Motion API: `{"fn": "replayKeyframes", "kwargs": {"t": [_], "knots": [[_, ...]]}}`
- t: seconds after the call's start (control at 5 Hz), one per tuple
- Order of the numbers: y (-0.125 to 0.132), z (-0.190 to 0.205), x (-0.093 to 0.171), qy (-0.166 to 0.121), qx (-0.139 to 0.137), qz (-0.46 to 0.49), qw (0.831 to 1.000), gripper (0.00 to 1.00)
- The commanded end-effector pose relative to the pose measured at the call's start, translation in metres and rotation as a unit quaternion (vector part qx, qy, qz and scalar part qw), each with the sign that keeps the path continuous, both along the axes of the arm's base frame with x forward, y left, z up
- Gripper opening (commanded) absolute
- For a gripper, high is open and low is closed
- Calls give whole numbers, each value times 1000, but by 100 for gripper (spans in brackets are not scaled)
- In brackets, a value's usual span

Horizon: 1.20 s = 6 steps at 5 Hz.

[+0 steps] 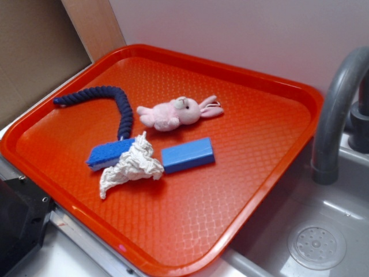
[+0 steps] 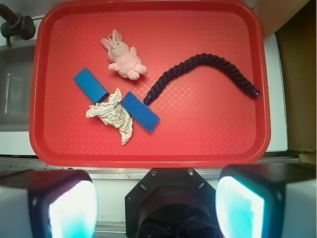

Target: Grab the blue block.

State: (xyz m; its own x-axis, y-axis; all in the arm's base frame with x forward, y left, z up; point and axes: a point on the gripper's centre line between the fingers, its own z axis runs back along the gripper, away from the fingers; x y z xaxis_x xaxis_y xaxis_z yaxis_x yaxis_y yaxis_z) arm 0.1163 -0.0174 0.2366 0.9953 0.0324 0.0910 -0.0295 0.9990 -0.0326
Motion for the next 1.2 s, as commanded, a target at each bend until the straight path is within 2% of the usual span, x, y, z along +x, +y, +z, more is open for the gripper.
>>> {"fn": "replayKeyframes", "kwargs": {"t": [0.0,0.4,0.6,0.8,1.0], "knots": [[0,0,0,0,0,0,1000,100],[-36,-17,26,-57,15,-142,988,100],[-48,-36,46,-74,1,-216,974,100],[-68,-71,81,-70,-15,-260,963,100],[-85,-100,103,-57,-17,-276,959,100]]}}
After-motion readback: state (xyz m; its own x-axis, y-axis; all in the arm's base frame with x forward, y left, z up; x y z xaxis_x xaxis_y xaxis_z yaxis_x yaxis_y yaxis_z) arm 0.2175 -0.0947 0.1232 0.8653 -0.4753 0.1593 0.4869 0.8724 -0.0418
